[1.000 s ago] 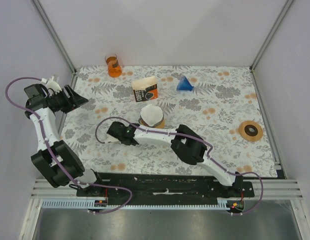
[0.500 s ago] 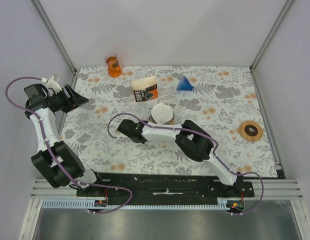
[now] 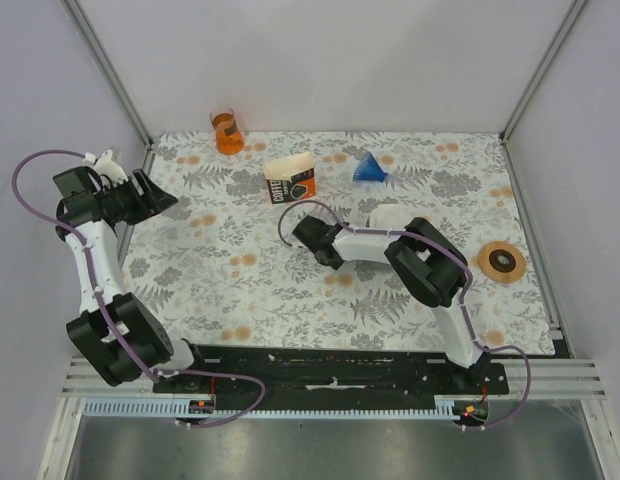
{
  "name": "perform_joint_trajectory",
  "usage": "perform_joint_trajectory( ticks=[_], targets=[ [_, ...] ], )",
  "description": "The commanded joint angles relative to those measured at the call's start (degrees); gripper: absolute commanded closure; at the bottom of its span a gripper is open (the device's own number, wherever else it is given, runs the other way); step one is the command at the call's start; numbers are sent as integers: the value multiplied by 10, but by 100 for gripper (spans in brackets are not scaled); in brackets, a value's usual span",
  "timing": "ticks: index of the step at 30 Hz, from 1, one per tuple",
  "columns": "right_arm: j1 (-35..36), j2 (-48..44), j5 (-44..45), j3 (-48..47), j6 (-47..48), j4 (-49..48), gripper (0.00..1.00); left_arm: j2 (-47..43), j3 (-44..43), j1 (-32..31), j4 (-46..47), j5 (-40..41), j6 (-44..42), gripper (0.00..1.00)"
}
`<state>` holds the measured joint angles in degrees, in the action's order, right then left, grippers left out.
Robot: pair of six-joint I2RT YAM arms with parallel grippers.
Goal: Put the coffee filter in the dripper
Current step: Move the coffee server to the center of the board, then pick up the coffee server from the center of the board.
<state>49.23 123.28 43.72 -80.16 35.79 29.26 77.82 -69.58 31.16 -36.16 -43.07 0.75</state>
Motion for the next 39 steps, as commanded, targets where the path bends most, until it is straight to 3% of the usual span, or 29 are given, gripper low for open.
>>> perform_joint_trajectory(
  ticks=[1,5,9,14,18,24,35,39],
  targets=[
    [-37,-19,-22,43,-20,-27,59,0,-21,-53,37,61,-27,29],
    [-66,-35,-23,55,-21,-38,59,43,-58,-130,52,133,-37,29],
    [-73,-50,-40,35,-25,-39,57,131,-148,-187,39,185,-38,29],
    [-51,-90,-99,-23,-40,-30,48,260,-305,-249,34,251,-26,29],
    [-24,-139,-141,-59,-41,-39,38,385,-461,-257,33,280,25,29],
    [0,-224,-203,-82,-49,-45,33,565,-715,-268,46,316,53,28],
    [2,-342,-249,-65,-150,-10,28,693,-771,-290,226,429,72,26],
    [2,-377,-257,-50,-181,-3,28,732,-790,-292,263,456,72,30]
  ],
)
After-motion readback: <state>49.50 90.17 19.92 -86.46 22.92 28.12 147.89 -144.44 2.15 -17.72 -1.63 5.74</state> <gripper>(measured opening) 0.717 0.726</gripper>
